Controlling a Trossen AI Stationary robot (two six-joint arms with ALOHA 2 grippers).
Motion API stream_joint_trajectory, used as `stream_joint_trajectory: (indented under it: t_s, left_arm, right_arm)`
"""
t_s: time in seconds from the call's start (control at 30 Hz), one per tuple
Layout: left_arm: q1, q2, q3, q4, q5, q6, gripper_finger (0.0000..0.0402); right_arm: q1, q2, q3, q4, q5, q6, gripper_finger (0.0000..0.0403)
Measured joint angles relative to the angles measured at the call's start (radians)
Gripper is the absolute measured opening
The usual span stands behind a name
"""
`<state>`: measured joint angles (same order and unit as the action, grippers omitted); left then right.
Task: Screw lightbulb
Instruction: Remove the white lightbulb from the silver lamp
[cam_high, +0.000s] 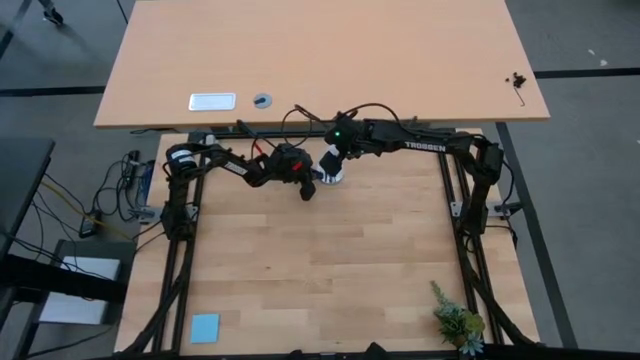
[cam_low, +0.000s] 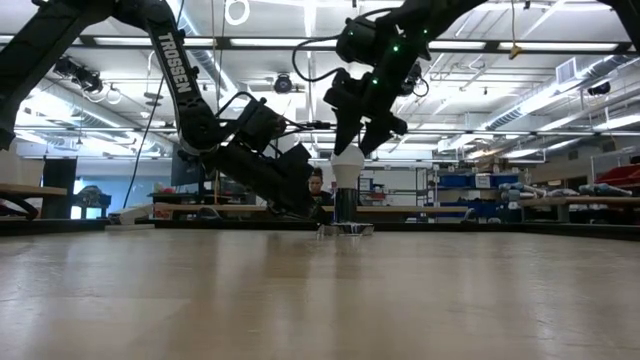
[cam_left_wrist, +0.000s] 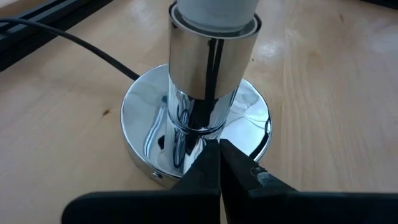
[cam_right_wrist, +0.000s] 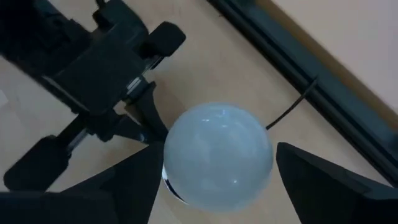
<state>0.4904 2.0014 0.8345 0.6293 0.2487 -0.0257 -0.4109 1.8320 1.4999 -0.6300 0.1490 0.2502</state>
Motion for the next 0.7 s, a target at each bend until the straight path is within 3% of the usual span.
stream_joint_trajectory:
  t_s: [0.2,0.47,0.7]
  left_arm:
    - [-0.001,0.000,0.000,0.000,0.004,0.000,0.0000]
    - [-0.002,0.000,0.000,0.000,0.010,0.014,0.0000]
    - [-0.002,0.000,0.000,0.000,0.011,0.015,0.0000]
  right_arm:
    - [-0.032,-0.001,0.000,-0.001,-0.119,-0.169,0.0288]
    - [-0.074,-0.002,0.002,-0.013,-0.227,-0.700,0.0279]
    - [-0.077,-0.007,0.003,0.002,-0.201,-0.720,0.0278]
